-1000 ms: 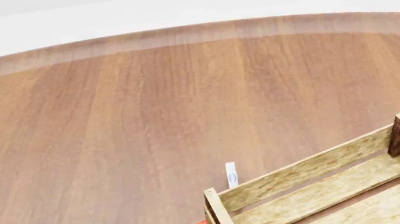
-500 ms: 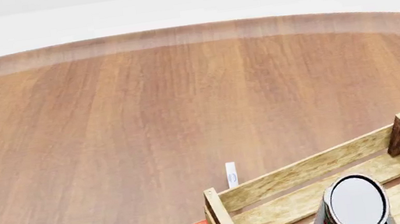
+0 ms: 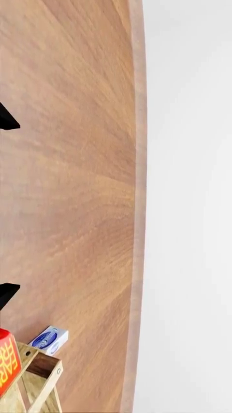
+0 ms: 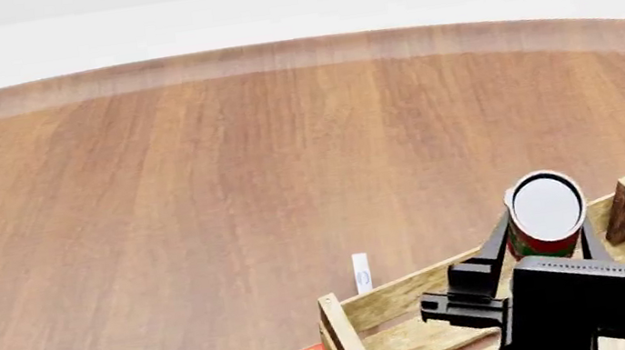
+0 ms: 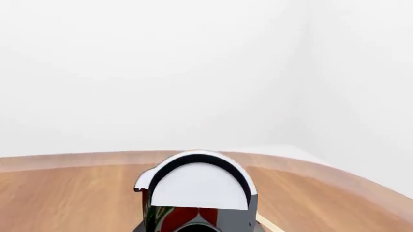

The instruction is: Pick up the tomato sauce, and put it in the wooden tray.

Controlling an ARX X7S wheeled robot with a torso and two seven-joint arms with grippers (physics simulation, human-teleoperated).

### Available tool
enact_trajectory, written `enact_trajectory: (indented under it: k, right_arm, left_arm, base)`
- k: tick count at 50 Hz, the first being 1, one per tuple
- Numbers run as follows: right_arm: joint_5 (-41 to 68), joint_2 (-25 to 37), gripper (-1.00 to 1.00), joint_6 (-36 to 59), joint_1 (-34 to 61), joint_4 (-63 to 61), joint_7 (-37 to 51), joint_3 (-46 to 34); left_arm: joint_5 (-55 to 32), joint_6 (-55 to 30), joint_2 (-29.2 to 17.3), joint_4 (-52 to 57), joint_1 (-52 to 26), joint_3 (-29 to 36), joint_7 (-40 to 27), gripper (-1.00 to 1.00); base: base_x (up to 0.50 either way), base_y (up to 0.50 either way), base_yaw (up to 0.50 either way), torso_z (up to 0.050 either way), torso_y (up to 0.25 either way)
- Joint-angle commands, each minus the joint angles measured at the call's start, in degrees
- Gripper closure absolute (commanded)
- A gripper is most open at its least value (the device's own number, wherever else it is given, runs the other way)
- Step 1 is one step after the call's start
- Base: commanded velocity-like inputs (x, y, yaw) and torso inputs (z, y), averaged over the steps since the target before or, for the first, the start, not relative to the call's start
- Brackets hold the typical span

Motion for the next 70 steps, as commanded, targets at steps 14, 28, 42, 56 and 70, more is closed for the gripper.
enact_trajectory:
  k: [14,28,42,56,70]
  right_arm:
    - [-2.2,-5.8,1.00,-29.8,23.8,57.2,-8.3,0.2]
    - [-3.2,-7.8,1.00,-38.9,29.3,76.8,-13.2,6.7]
    - [-7.4,-8.2,1.00,-30.2,28.8,76.8,-16.7,11.5]
    - [-10.0,-8.4,1.00,-28.5,28.3,76.8,-16.5,12.0]
    - [-10.1,-8.2,1.00,-25.9,28.4,76.8,-16.9,13.0]
  left_arm:
    - [-0.5,0.0,-0.3,0.0,-0.1,0.5,-0.4,-1.00]
    - [-0.7,-0.1,-0.6,0.1,-0.1,0.7,-0.5,-1.00]
    - [-1.0,0.2,-0.9,0.1,0.0,0.9,-0.6,-1.00]
    - [-1.0,0.9,-0.8,-0.9,-0.4,1.1,-0.5,-1.00]
    - [-1.1,0.3,-1.2,0.2,-0.2,1.5,-1.0,-1.00]
  base:
    - [0.00,0.00,0.00,0.000,0.000]
    - [0.00,0.00,0.00,0.000,0.001]
    - [0.00,0.00,0.00,0.000,0.000]
    - [0.00,0.00,0.00,0.000,0.001]
    - [0.00,0.00,0.00,0.000,0.000]
